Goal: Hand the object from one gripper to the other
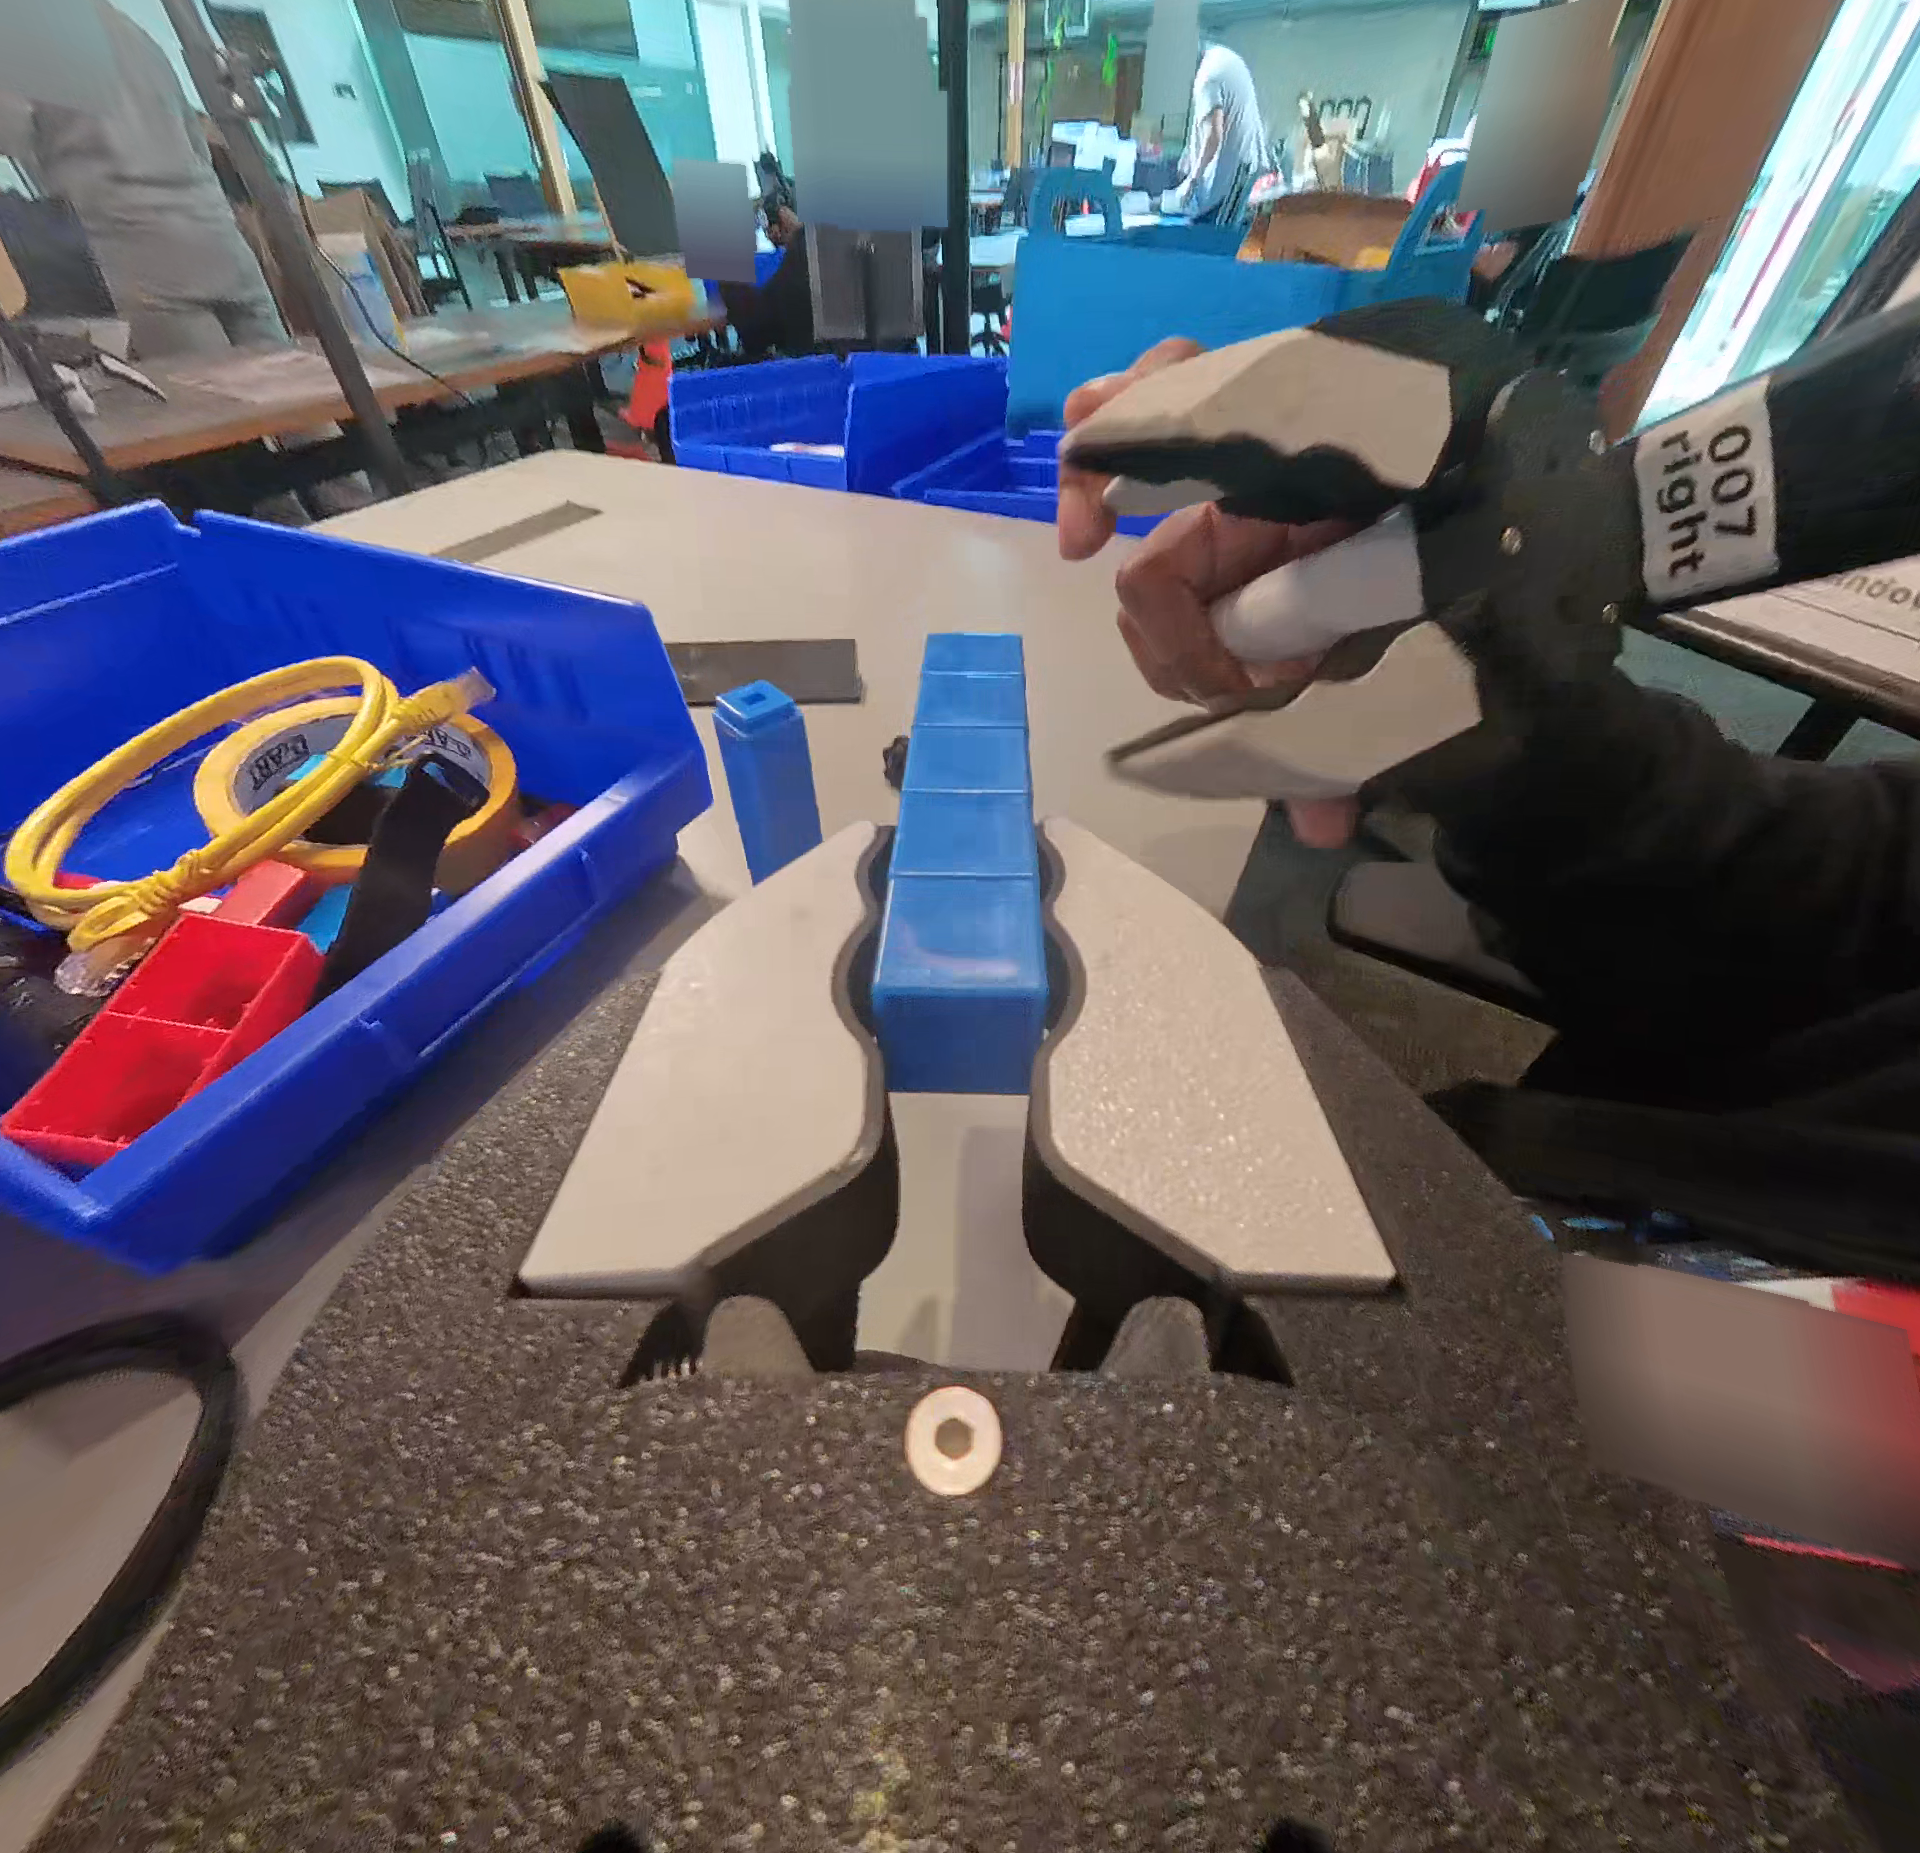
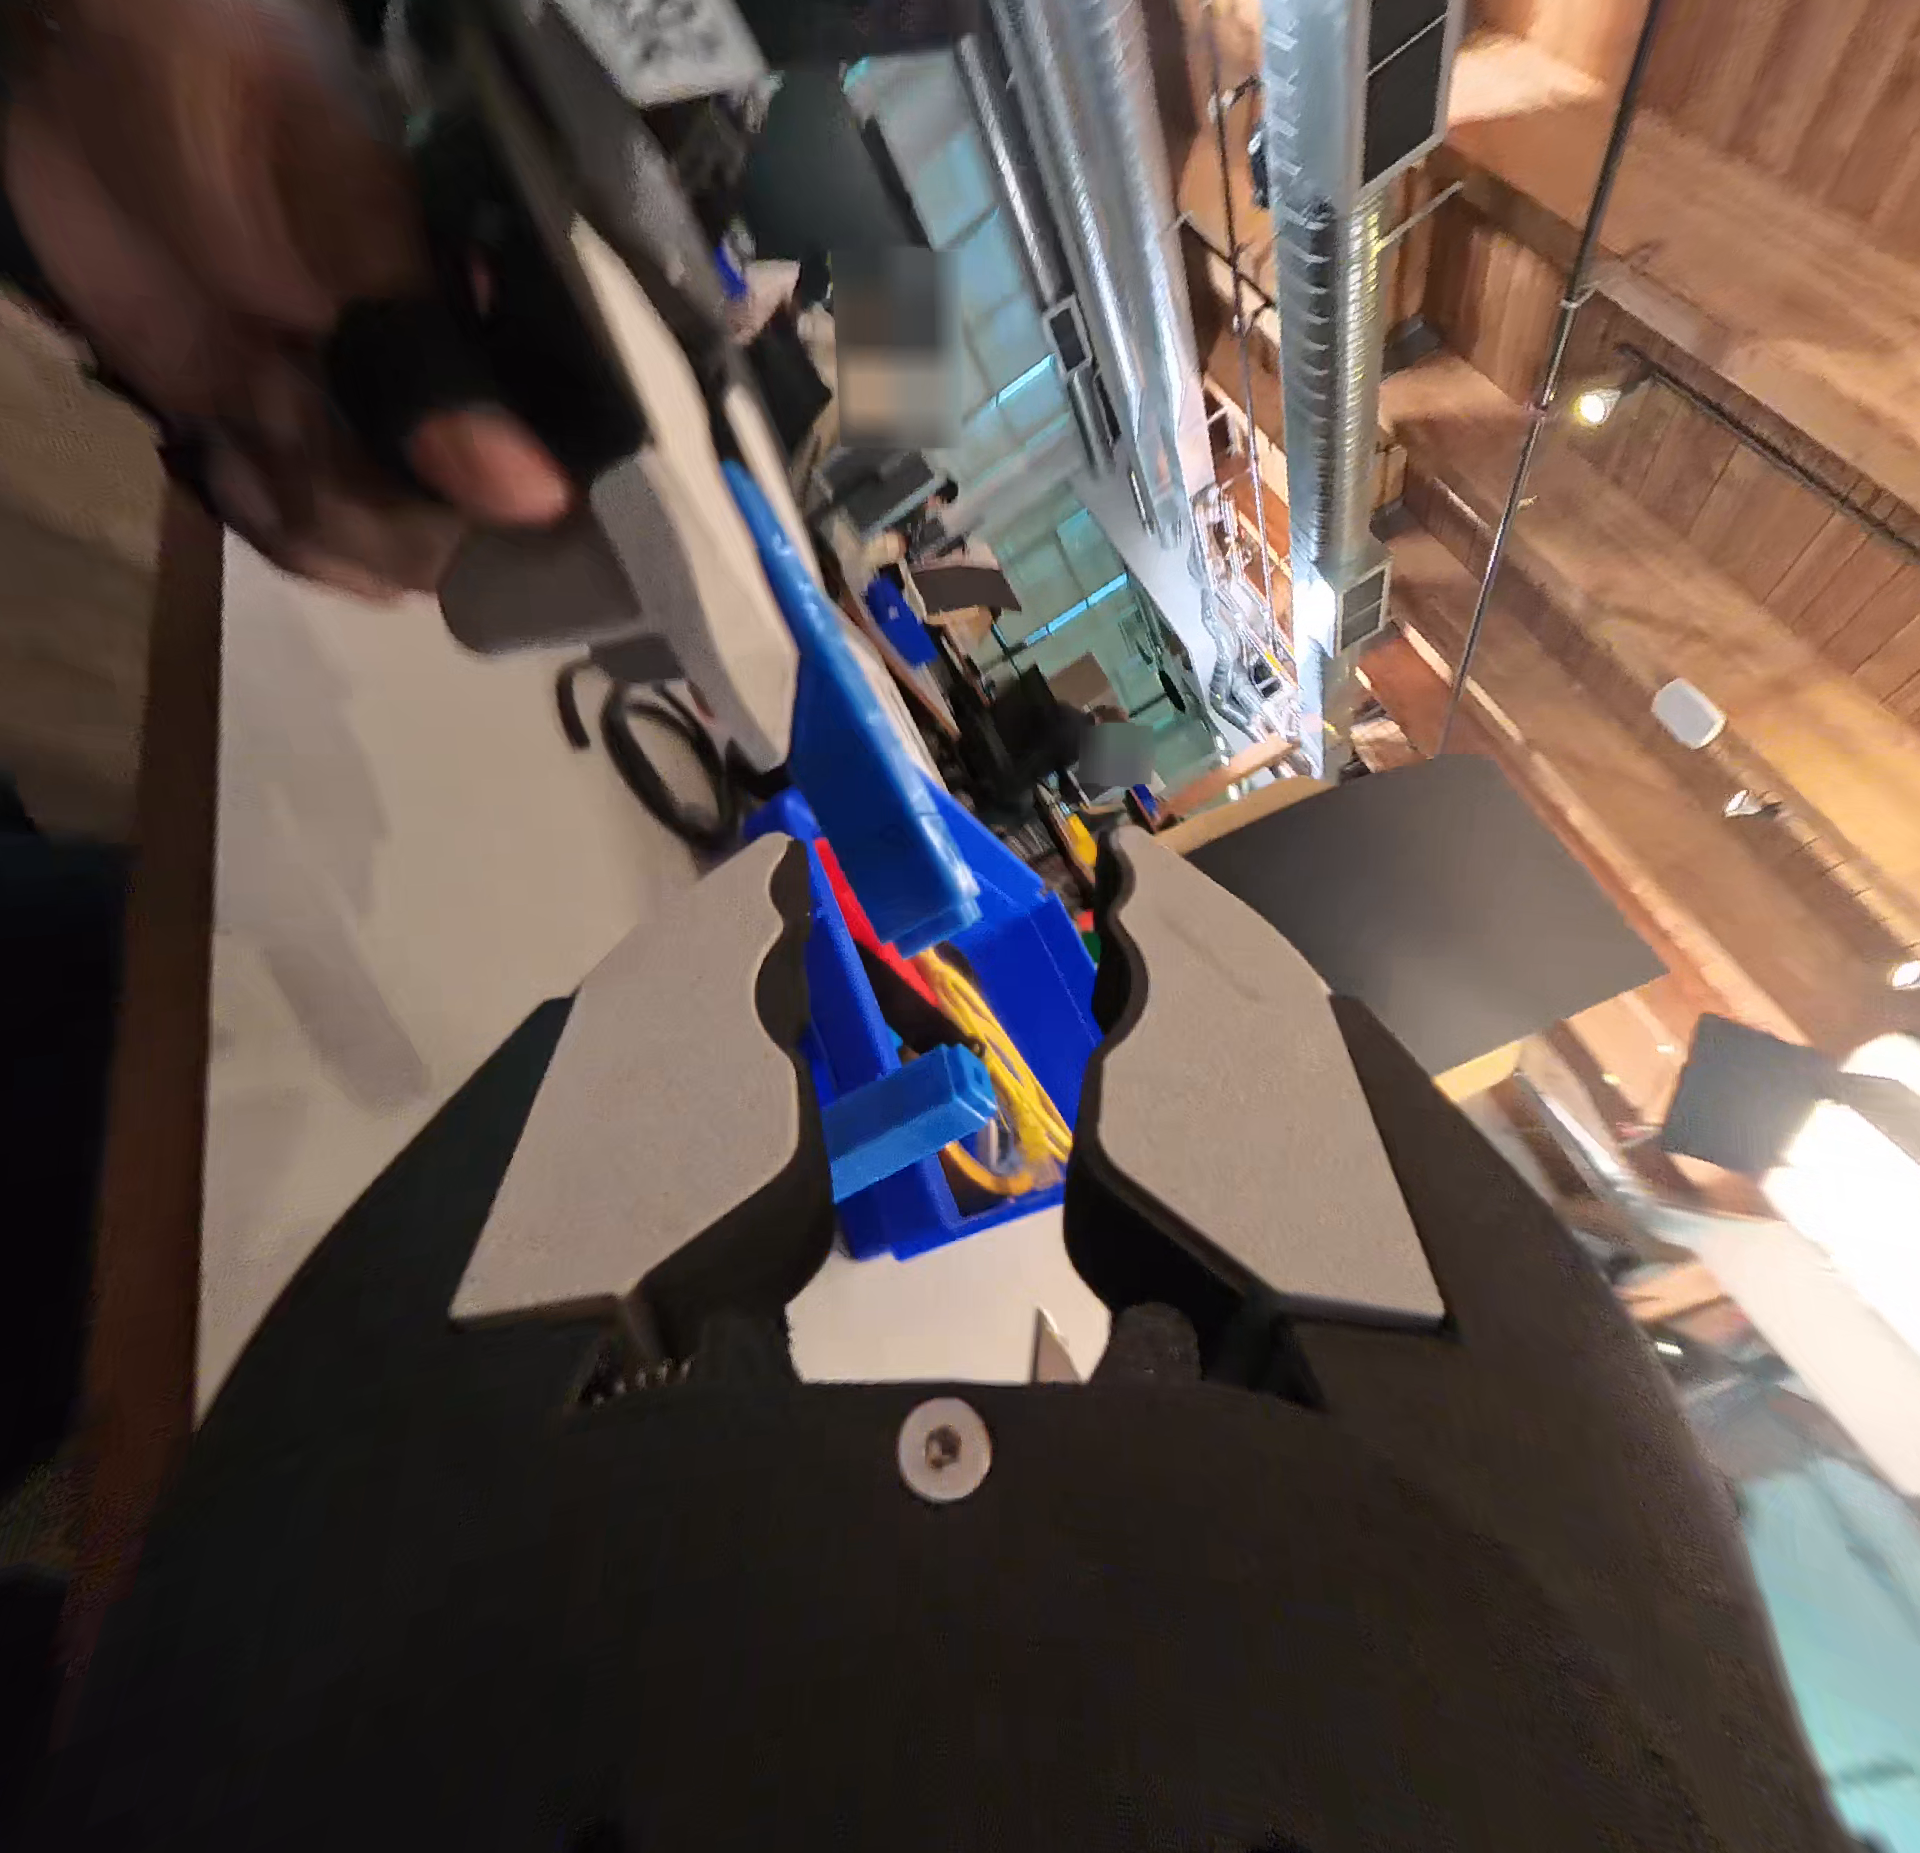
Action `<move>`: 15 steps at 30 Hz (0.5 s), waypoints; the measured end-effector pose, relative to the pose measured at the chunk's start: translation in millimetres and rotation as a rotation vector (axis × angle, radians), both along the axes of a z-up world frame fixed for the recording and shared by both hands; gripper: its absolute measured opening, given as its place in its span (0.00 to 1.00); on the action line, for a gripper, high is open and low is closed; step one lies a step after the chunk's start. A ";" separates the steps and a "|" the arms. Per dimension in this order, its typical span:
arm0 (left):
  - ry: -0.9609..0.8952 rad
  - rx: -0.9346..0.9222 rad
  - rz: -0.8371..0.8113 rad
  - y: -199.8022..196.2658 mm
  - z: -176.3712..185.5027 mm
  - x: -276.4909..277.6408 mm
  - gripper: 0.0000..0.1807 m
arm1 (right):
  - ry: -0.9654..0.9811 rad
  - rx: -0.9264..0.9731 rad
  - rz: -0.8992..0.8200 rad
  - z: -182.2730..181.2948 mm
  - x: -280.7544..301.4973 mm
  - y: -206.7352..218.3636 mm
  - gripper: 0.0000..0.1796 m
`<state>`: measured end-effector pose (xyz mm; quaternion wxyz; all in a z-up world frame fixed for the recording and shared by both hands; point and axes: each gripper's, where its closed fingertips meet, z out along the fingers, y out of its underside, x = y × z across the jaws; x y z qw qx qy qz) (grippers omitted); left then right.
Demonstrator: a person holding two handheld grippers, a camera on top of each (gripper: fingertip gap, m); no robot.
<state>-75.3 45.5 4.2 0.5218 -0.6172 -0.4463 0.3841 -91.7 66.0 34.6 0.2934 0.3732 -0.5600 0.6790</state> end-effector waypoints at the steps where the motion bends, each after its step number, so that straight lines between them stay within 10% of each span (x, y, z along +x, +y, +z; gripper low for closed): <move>1: -0.020 0.006 -0.014 3.0 -1.0 1.3 0.14 | 0.045 0.008 -0.025 -5.5 1.0 -3.7 0.29; 9: -0.069 0.136 -0.162 24.8 -1.0 8.8 0.14 | 0.111 0.009 -0.036 -20.5 12.8 -14.6 0.14; 15: 0.202 0.278 -0.268 18.3 34.3 19.0 0.34 | -0.356 0.057 0.124 -2.7 14.4 -14.4 0.13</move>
